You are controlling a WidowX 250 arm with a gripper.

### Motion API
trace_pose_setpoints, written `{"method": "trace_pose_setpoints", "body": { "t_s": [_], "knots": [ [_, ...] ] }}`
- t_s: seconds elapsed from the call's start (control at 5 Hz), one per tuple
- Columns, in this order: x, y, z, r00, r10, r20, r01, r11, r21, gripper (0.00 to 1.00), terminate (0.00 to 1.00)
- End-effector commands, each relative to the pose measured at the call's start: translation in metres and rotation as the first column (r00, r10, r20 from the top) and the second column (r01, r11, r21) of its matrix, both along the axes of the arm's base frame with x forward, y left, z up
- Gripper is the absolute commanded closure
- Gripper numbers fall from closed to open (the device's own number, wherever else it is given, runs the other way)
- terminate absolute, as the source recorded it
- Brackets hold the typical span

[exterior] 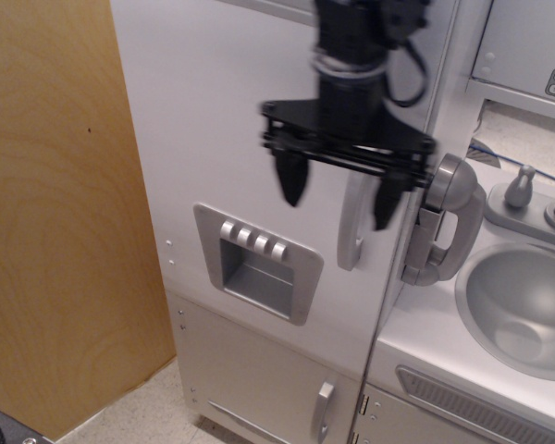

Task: Open fridge

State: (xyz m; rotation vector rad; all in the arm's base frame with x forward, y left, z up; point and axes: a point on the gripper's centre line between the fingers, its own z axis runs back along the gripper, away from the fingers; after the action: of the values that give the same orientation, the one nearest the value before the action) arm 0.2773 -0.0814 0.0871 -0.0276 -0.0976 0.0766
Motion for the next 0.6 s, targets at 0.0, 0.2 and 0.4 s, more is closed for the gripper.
{"method": "trace_pose_setpoints", "body": {
  "t_s": [0.0, 0.2, 0.4],
  "knots": [
    [0.022, -0.007, -0.001, 0.997, -0.073, 0.017, 0.073, 0.996, -0.041, 0.0, 0.0],
    [0.027, -0.003, -0.001, 0.991, -0.115, 0.073, 0.117, 0.993, -0.029, 0.0, 0.0],
    [0.037, 0.003, -0.007, 0.993, -0.096, 0.068, 0.097, 0.995, -0.006, 0.0, 0.0]
  ]
}}
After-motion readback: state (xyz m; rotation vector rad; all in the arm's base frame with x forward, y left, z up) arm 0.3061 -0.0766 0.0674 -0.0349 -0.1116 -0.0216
